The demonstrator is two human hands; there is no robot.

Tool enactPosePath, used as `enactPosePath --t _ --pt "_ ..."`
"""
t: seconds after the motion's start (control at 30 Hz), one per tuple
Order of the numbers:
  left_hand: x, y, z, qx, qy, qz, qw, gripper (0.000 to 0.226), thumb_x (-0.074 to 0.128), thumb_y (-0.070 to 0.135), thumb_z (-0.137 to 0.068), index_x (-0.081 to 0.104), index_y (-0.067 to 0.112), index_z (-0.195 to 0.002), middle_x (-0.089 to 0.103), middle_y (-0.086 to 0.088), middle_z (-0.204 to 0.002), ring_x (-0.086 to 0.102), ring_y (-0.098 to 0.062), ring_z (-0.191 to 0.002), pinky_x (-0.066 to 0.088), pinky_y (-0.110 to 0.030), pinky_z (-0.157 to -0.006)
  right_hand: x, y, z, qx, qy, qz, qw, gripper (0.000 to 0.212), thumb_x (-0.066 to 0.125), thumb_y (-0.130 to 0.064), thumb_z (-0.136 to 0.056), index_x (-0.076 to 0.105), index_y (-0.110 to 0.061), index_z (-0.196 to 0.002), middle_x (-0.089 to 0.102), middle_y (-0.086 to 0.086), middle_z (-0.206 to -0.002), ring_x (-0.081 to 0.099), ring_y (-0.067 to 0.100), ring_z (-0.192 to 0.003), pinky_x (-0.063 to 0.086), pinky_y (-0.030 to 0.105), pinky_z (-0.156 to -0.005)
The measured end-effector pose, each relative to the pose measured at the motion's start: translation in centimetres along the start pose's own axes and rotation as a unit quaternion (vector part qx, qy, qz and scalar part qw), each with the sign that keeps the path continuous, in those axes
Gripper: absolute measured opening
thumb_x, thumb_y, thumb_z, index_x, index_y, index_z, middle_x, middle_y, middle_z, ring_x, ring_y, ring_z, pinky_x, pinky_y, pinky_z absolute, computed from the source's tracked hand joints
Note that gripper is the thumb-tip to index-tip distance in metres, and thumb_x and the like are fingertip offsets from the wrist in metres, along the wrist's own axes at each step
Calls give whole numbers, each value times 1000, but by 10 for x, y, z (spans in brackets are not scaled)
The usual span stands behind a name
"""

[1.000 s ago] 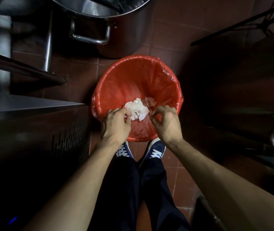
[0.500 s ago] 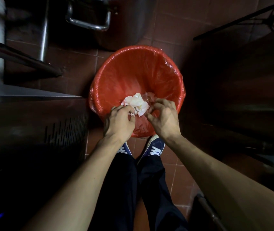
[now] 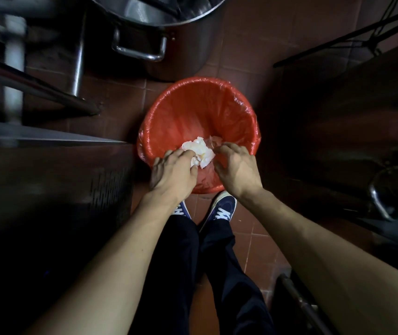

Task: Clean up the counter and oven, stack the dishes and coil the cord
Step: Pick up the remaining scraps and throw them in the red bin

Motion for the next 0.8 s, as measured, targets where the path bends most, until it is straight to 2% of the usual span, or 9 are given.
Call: enactPosePath --t 0.23,0.37,0.43,0.53,0.8 --pt "-93 33 64 -11 -9 15 1000 40 49 35 -97 53 26 -136 57 -1 -137 49 -28 -127 36 -44 -110 -96 -51 56 -23 -20 81 996 45 53 -33 -97 50 -25 -141 48 -1 -148 46 28 -129 38 47 -101" --pt "-154 61 111 7 1 -5 1000 45 47 36 -98 47 25 -142 53 -1 -142 47 -26 -130 35 -45 -110 -158 -87 97 -34 -5 95 995 36 56 -35 -95 57 -26 -130 54 -1 -140 51 29 -120 41 47 -96" --pt "-186 75 135 15 21 -12 1000 44 46 36 -99 48 25 -141 52 0 -143 45 -25 -132 33 -46 -110 -187 -102 115 -39 12 96 995 35 56 -38 -95 57 -26 -128 56 -1 -138 51 30 -118 41 46 -93" --pt "-229 94 169 22 66 -28 997 41 47 37 -99 50 24 -138 53 1 -141 44 -23 -132 32 -45 -109 -225 -120 141 -57 36 86 994 45 58 -42 -95 53 -25 -136 55 0 -141 51 30 -121 43 45 -93" --pt "-285 115 256 -35 167 -7 985 45 51 38 -98 48 24 -141 52 4 -143 43 -20 -133 34 -45 -110 -301 -166 199 -191 72 68 977 46 62 -30 -88 57 -22 -133 57 3 -139 55 33 -118 48 46 -95"
Point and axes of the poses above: each hand's wrist, its own z-axis away from the middle knuckle, its own x-axis out of the palm, y = z × x, the point moved 7 cm from there along -z, towards the middle knuckle
